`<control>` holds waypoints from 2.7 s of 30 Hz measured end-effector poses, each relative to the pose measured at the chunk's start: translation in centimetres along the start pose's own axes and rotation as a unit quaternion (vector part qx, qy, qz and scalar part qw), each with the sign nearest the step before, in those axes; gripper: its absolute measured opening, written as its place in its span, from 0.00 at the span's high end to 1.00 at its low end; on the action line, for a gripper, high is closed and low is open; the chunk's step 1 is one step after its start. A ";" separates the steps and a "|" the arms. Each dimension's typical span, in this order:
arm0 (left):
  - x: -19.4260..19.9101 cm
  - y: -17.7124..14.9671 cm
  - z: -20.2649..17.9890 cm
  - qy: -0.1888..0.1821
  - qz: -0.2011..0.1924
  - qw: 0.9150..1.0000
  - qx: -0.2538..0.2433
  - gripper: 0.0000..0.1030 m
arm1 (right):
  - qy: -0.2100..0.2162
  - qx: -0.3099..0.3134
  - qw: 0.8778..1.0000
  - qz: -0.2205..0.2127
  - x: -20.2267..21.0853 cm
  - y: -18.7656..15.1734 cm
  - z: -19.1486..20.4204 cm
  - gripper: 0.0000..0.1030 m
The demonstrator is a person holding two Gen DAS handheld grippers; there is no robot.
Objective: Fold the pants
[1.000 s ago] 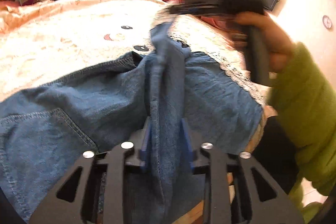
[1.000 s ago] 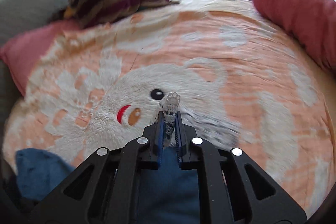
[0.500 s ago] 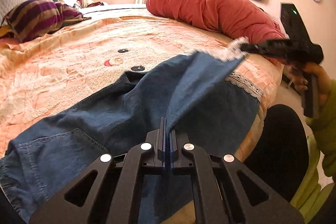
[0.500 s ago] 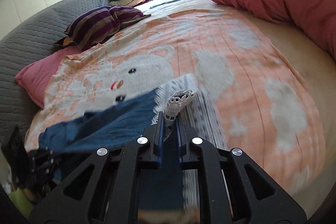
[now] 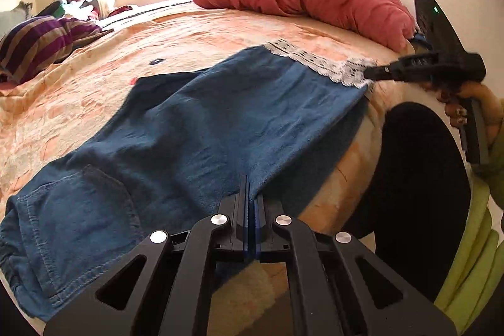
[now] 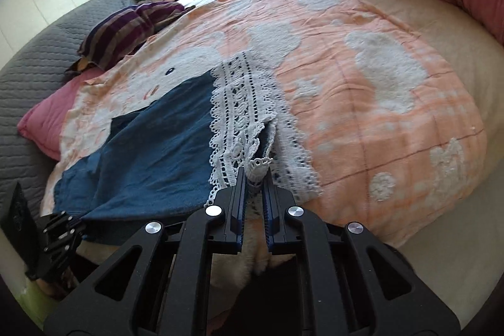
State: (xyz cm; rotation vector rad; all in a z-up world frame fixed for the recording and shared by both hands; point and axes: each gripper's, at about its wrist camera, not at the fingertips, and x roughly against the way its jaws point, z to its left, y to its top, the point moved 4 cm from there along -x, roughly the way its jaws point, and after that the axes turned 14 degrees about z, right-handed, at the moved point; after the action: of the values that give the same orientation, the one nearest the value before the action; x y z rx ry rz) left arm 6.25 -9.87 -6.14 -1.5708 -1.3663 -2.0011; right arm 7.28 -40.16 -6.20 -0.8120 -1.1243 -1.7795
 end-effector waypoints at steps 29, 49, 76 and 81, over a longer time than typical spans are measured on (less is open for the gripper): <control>8.3 -5.8 8.9 0.085 -0.038 0.974 0.205 0.23 | 0.021 0.089 0.995 0.048 -3.4 0.5 4.1 0.39; 7.5 -10.1 18.6 0.132 0.005 0.925 0.356 0.52 | -0.025 0.129 0.990 0.060 -4.0 -0.4 4.9 0.34; 2.5 1.8 7.8 0.038 0.003 0.985 0.170 0.24 | 0.008 0.190 0.980 0.060 -4.0 -0.4 8.5 0.34; 2.0 7.6 10.2 0.036 -0.011 0.985 0.171 0.24 | 0.014 0.229 0.973 0.024 -3.4 3.2 11.1 0.34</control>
State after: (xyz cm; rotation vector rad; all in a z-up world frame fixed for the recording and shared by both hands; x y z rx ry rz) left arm 17.07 -5.24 -0.78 -1.3228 -1.6026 -1.7012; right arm 12.47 -29.60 -3.63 -0.5266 -1.4110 -1.4057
